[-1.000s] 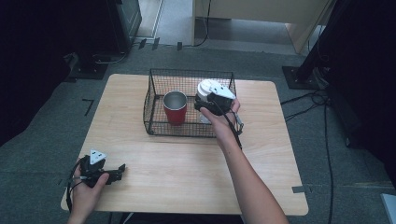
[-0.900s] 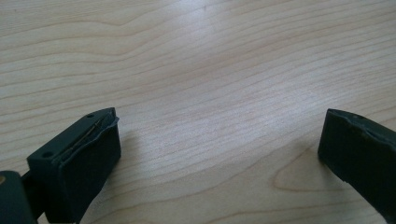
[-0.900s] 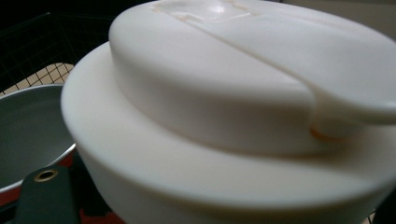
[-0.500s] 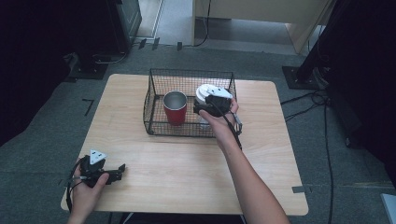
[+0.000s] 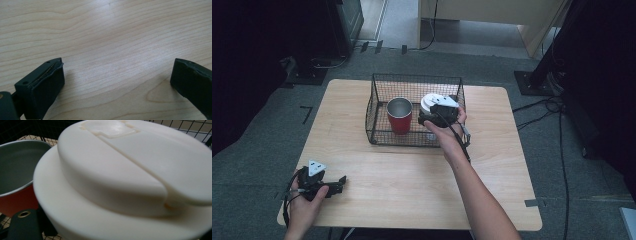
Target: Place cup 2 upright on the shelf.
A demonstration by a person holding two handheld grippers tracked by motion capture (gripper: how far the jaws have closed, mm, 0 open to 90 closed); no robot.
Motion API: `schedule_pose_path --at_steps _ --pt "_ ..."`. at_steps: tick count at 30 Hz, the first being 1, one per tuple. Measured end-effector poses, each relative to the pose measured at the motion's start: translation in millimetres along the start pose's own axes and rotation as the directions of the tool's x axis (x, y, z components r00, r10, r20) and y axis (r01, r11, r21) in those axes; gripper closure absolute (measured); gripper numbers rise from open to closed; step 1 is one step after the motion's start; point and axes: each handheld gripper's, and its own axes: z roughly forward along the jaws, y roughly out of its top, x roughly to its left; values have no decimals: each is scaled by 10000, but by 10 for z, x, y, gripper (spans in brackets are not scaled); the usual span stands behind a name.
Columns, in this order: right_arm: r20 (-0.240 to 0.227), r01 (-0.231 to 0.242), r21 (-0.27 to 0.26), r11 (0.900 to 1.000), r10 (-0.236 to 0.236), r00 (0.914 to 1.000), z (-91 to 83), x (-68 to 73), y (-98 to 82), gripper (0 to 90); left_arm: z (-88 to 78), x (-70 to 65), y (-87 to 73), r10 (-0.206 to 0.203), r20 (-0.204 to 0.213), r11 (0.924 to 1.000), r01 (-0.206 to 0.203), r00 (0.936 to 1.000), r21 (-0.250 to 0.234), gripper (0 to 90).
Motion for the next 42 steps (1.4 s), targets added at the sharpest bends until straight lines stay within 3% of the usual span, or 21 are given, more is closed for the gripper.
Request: schedule_pose_path --at_steps 14,24,42 --pt "78 221 282 9994 -224 9997 -118 2 -17 31 0 0 0 37 -7 10000 -37 10000 21 0" --pt "40 794 403 9960 -797 9968 -198 19 -16 0 0 0 0 37 -9 10000 -37 10000 18 0" --pt "-637 1050 207 9943 -1035 9926 -441 -49 -49 0 0 -1 0 38 -10 10000 -38 10000 18 0"
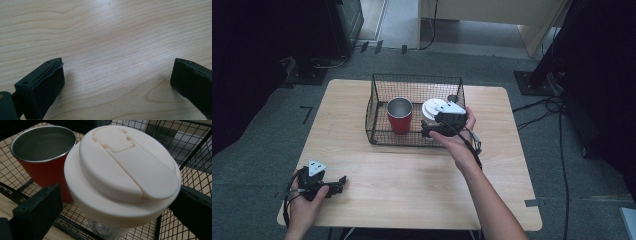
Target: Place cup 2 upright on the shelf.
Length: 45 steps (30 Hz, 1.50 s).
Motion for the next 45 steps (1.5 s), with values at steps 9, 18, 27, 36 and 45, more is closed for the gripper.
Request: schedule_pose_path --at_steps 9,18,27,36,45 --pt "-252 44 -229 9997 -50 9997 -137 -38 -36 0 0 0 0 8 -3 10000 -8 10000 3 0" --pt "-487 217 -568 9981 -245 9985 -363 -71 -120 0 0 0 1 -6 -4 10000 6 10000 -3 0" --pt "-562 168 -825 9965 -215 9982 -559 -148 -287 0 0 -1 0 -5 -12 10000 5 10000 -2 0" --pt "-563 156 -891 9959 -206 9982 -667 -224 -460 0 0 -1 0 -6 -12 10000 6 10000 -2 0" --pt "-516 -64 -952 9954 15 9987 -756 -344 -696 0 0 -1 0 3 -12 10000 -3 10000 7 0"
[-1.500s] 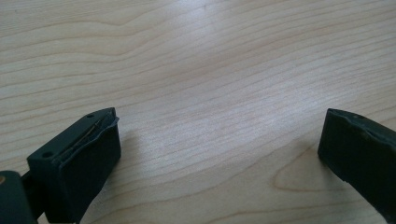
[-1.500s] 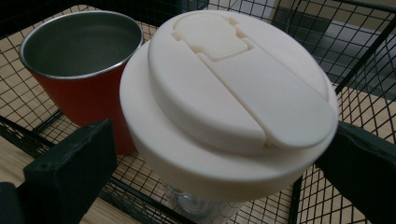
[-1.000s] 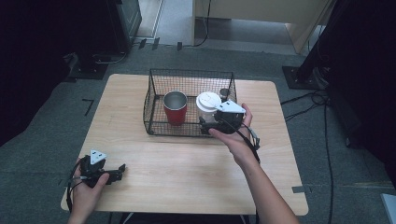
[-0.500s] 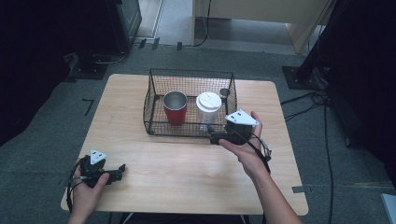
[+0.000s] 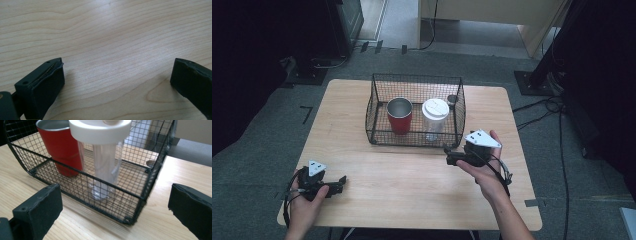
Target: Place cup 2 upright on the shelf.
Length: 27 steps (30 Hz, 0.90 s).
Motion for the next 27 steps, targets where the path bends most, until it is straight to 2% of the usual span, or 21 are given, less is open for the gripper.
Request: schedule_pose_path --at_steps 6,27 --pt "232 -149 127 9998 146 9996 -53 -128 -168 0 0 0 0 1 -2 10000 -1 10000 -4 0" --pt "801 -746 664 9950 692 9944 -160 -428 -597 0 1 -1 0 -13 -5 10000 13 10000 -9 0"
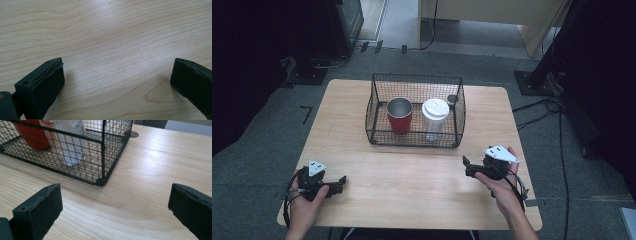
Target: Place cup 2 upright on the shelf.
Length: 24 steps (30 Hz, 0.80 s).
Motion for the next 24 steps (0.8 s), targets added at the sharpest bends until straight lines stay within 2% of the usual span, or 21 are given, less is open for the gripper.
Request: schedule_pose_path --at_steps 12,24 --pt "419 -398 231 9989 388 9984 -91 -235 -201 0 0 0 0 1 1 10000 -1 10000 2 0" --pt "997 -778 622 9950 713 9925 -185 -487 -461 0 0 0 0 3 0 10000 -3 10000 0 0"
